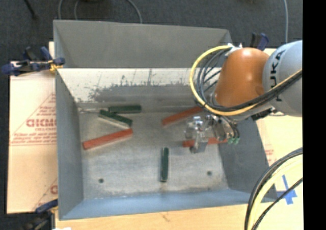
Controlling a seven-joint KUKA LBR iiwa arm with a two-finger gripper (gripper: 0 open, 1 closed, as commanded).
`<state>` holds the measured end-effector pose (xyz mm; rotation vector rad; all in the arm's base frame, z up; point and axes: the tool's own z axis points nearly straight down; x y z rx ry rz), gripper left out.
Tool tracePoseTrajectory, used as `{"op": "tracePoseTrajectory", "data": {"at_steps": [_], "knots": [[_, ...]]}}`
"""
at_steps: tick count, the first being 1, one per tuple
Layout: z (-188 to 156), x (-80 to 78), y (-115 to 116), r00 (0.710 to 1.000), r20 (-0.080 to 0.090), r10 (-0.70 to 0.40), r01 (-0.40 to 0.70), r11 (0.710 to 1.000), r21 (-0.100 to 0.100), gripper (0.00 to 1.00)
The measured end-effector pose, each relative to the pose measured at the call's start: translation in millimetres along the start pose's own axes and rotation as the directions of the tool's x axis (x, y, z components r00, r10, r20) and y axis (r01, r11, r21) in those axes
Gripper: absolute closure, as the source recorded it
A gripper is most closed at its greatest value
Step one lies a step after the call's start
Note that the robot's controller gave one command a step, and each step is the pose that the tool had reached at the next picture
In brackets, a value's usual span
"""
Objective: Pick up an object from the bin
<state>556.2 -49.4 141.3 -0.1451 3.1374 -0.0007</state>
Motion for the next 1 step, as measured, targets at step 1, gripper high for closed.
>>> {"op": "tracePoseTrajectory", "data": {"at_steps": [1], "knots": [[-11.7,-0.7,-0.2,1.0,0.002,0.0,0.0,1.0,0.001,1.0]]}}
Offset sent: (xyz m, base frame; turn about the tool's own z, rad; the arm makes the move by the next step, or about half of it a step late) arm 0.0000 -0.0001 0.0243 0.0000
